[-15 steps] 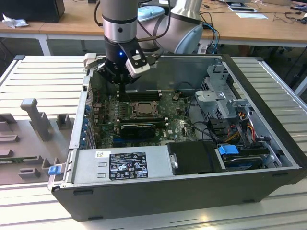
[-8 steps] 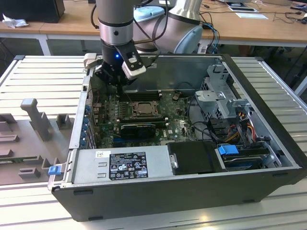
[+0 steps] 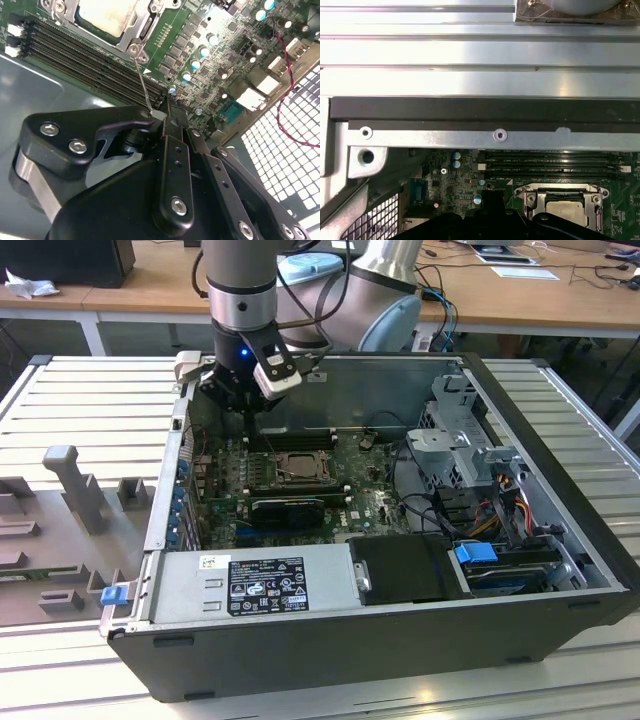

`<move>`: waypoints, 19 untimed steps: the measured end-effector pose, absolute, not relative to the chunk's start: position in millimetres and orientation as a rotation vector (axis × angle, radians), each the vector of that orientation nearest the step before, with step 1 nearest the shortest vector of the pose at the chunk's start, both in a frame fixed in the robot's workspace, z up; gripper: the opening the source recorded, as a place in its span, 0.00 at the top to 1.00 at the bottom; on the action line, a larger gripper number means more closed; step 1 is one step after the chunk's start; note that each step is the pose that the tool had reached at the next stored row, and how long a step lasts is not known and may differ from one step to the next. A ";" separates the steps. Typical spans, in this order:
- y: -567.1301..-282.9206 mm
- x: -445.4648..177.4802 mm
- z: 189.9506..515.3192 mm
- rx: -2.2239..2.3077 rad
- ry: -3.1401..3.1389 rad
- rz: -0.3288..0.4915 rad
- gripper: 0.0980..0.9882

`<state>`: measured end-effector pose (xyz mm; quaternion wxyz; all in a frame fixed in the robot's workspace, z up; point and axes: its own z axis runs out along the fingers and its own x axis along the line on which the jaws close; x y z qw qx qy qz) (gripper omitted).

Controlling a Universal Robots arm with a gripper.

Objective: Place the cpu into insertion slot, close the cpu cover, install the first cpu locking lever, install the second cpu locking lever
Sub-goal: 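Install the first cpu locking lever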

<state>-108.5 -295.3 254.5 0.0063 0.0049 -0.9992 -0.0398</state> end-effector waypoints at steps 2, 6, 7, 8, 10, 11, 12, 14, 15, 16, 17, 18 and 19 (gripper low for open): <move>-295.2 -108.0 254.2 0.015 -3.127 -0.125 0.99; -295.4 -106.2 253.3 0.015 -3.126 -0.124 0.99; -295.4 -105.1 253.2 0.015 -3.126 -0.124 0.99; -295.4 -104.2 253.2 0.015 -3.126 -0.124 0.99; -295.4 -102.8 253.2 0.015 -3.126 -0.124 0.99; -295.4 -102.4 253.9 0.015 -3.126 -0.124 0.99; -295.4 -102.1 254.4 0.015 -3.126 -0.124 0.99; -295.3 -99.9 254.7 0.015 -3.127 -0.124 0.99; -295.3 -98.3 254.8 0.015 -3.127 -0.124 0.99; -295.4 -94.5 254.8 0.015 -3.127 -0.124 0.99; -295.4 -91.5 254.8 0.015 -3.126 -0.124 0.99; -295.3 -89.3 254.8 0.015 -3.127 -0.124 0.99; -295.4 -85.4 254.8 0.015 -3.126 -0.124 0.99</move>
